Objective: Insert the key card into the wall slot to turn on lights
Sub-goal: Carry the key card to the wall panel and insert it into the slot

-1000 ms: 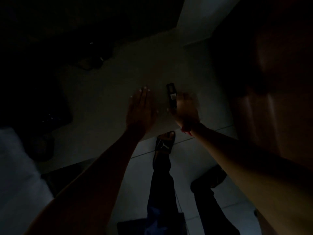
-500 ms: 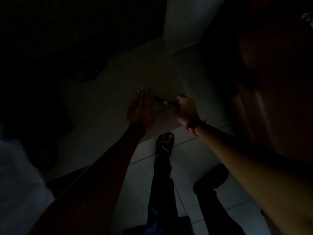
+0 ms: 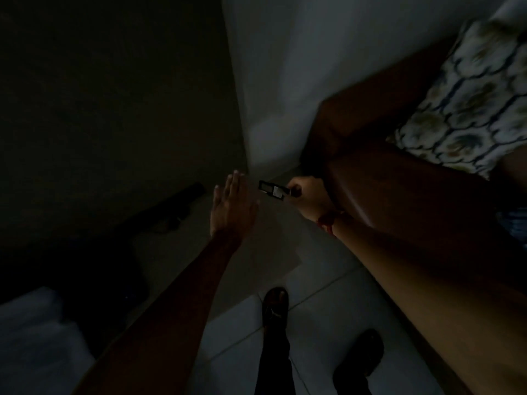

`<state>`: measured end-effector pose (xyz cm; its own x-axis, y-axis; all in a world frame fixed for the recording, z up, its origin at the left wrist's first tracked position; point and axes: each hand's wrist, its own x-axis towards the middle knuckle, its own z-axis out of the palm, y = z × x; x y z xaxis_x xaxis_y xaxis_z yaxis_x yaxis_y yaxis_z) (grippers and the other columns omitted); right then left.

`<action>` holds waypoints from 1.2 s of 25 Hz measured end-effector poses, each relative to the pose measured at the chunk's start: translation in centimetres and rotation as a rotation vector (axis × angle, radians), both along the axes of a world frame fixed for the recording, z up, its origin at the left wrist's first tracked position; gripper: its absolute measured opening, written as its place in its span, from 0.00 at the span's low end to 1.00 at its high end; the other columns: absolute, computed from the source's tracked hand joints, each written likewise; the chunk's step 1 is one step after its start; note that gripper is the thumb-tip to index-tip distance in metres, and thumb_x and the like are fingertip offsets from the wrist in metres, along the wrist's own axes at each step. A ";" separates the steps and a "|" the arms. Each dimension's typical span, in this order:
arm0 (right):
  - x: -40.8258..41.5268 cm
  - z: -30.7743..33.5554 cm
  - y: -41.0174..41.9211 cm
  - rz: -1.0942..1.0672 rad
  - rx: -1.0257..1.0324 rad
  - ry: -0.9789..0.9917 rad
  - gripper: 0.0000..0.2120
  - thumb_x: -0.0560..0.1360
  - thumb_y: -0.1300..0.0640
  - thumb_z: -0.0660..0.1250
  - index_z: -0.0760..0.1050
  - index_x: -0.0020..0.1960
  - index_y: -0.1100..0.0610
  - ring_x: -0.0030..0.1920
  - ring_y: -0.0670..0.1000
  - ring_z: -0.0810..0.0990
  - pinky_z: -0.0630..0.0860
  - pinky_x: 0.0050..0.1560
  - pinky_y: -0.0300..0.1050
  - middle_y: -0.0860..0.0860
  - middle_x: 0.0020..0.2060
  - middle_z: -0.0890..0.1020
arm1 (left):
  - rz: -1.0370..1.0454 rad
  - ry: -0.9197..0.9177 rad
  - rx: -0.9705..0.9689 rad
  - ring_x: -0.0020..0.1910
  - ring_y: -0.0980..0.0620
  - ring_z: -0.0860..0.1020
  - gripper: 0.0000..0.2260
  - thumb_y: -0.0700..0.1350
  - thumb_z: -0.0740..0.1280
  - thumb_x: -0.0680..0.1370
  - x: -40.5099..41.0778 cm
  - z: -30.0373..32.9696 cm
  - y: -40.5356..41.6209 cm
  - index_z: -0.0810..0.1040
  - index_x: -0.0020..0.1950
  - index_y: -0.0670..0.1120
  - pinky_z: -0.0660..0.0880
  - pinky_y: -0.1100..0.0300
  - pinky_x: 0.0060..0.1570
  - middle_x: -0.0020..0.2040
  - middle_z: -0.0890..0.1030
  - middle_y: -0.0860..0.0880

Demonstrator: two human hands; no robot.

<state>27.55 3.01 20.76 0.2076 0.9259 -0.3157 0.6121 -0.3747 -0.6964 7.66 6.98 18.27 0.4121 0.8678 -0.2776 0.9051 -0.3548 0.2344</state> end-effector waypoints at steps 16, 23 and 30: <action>24.8 46.8 -9.3 -0.492 0.527 0.095 0.11 0.67 0.71 0.73 0.82 0.49 0.64 0.42 0.55 0.81 0.80 0.48 0.54 0.64 0.42 0.84 | -0.533 -0.385 0.600 0.84 0.43 0.57 0.27 0.53 0.50 0.88 27.9 46.1 1.9 0.56 0.84 0.39 0.54 0.43 0.83 0.84 0.59 0.39; 34.5 60.0 -26.4 -0.599 0.750 -0.039 0.12 0.68 0.76 0.68 0.81 0.51 0.69 0.33 0.48 0.79 0.77 0.37 0.42 0.56 0.36 0.82 | -0.792 -0.557 0.782 0.84 0.44 0.56 0.27 0.51 0.52 0.88 41.6 59.0 -10.5 0.56 0.84 0.39 0.54 0.42 0.83 0.84 0.58 0.41; 42.0 66.9 -45.6 -0.733 0.828 -0.183 0.19 0.70 0.78 0.63 0.78 0.58 0.69 0.44 0.62 0.83 0.83 0.42 0.47 0.63 0.49 0.82 | -0.975 -0.694 0.831 0.85 0.45 0.53 0.28 0.54 0.52 0.88 52.5 66.7 -27.2 0.54 0.84 0.40 0.51 0.43 0.84 0.85 0.56 0.42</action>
